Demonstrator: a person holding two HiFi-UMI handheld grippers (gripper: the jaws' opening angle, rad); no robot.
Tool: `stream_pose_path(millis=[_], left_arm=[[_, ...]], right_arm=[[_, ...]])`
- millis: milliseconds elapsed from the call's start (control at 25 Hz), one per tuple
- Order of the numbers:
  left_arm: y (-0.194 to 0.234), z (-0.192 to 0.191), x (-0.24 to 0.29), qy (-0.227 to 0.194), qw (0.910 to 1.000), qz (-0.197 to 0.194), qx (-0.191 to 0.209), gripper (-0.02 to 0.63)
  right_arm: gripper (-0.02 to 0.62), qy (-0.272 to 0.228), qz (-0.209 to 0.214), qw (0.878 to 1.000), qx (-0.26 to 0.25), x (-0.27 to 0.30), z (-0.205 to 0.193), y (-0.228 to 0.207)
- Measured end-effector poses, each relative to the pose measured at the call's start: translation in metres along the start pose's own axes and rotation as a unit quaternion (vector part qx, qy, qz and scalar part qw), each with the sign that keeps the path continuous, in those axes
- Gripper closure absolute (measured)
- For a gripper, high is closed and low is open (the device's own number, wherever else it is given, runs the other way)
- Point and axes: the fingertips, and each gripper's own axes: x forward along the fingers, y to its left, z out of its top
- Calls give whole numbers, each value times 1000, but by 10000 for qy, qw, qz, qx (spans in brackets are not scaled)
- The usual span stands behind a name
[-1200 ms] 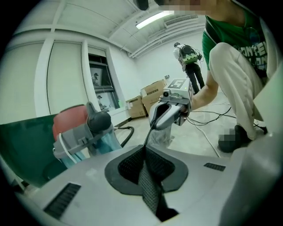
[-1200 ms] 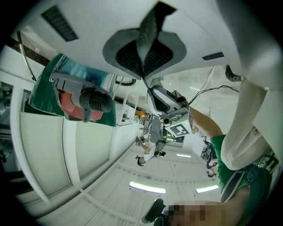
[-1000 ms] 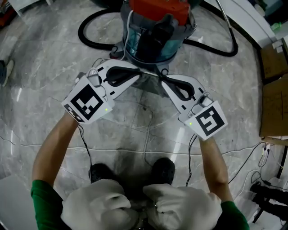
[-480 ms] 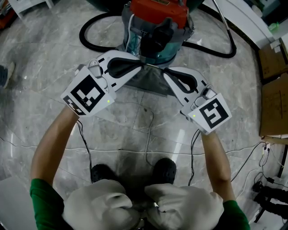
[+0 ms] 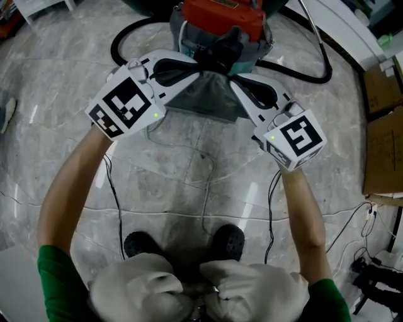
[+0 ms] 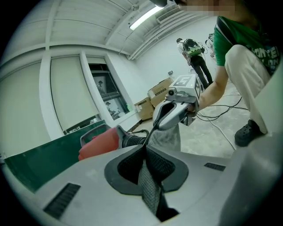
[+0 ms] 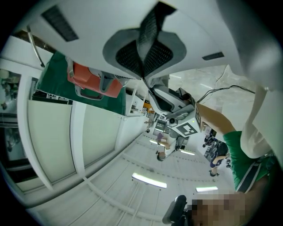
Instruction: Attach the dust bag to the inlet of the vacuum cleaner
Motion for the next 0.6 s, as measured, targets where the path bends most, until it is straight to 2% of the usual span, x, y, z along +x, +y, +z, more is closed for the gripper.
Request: stream_pose_path(millis=[360,600], left_arm=[[18,-4,17,-4,9999,131,-27,581],[27,-6,24,42,10000,85,4,575]], right_arm=[[572,4,-216,9996,189,9,-6,-24],[572,101,-142,9998,128,13,-6,-30]])
